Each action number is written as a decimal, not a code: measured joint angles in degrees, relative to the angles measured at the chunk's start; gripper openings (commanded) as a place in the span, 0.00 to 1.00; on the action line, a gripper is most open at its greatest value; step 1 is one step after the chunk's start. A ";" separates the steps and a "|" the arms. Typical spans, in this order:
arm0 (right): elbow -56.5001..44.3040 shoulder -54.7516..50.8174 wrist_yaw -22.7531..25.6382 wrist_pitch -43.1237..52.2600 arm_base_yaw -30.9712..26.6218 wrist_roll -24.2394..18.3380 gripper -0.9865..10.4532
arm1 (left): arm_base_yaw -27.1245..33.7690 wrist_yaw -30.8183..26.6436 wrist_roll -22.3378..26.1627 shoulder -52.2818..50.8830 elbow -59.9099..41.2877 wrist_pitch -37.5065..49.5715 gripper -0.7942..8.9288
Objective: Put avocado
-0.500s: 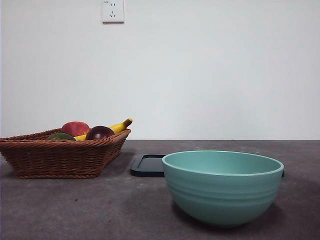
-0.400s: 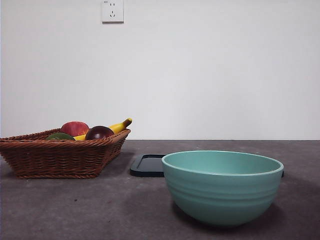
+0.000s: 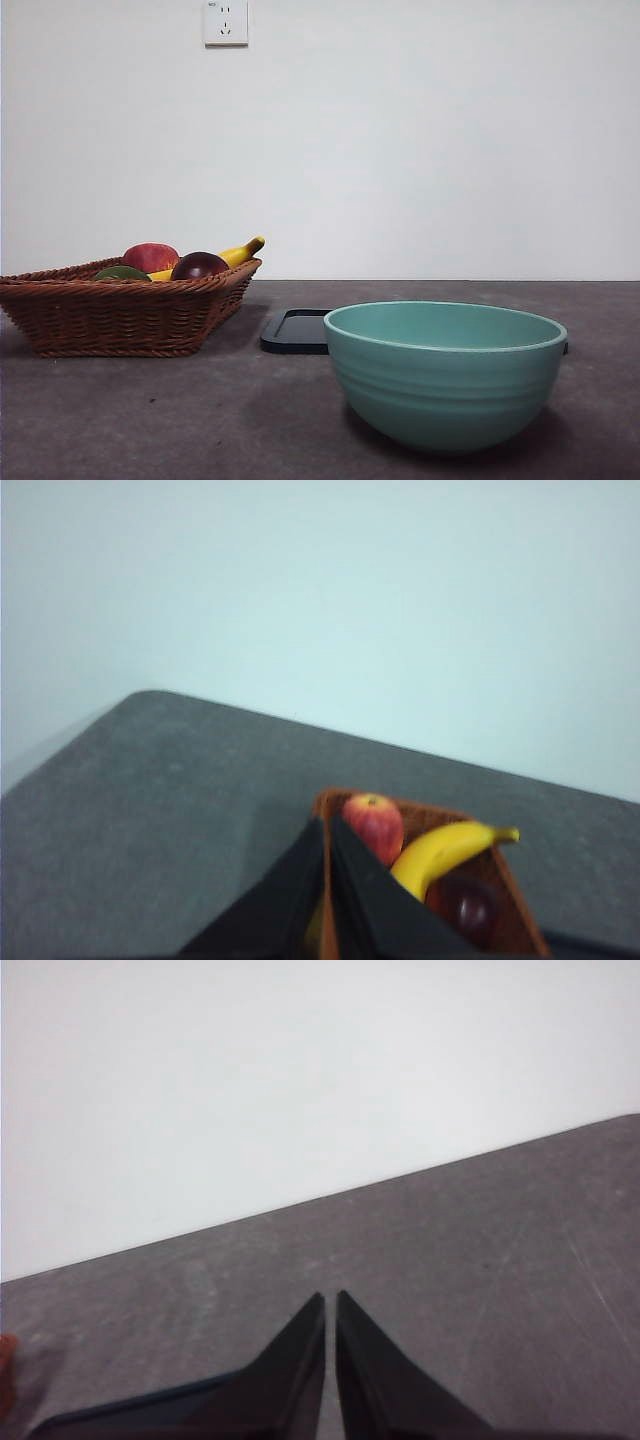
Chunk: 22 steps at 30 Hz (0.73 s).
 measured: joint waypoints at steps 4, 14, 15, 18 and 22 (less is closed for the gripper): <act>8.94 6.51 -1.36 -4.68 0.00 -0.02 0.10 | 0.00 0.07 0.07 8.28 10.51 -4.04 0.09; 27.47 22.01 -11.15 -18.56 0.00 -4.20 0.10 | 0.00 4.44 3.10 24.28 33.16 -14.93 0.09; 28.92 23.41 -11.54 -19.65 0.02 -4.85 0.10 | 0.00 4.42 3.52 25.44 34.75 -16.00 0.09; 32.96 27.71 -11.56 -21.92 0.61 -7.32 0.10 | -0.63 4.42 4.28 29.16 39.50 -19.54 0.09; 37.44 32.98 -11.56 -24.28 2.43 -10.64 0.10 | -2.34 4.52 6.49 33.09 43.08 -23.63 0.09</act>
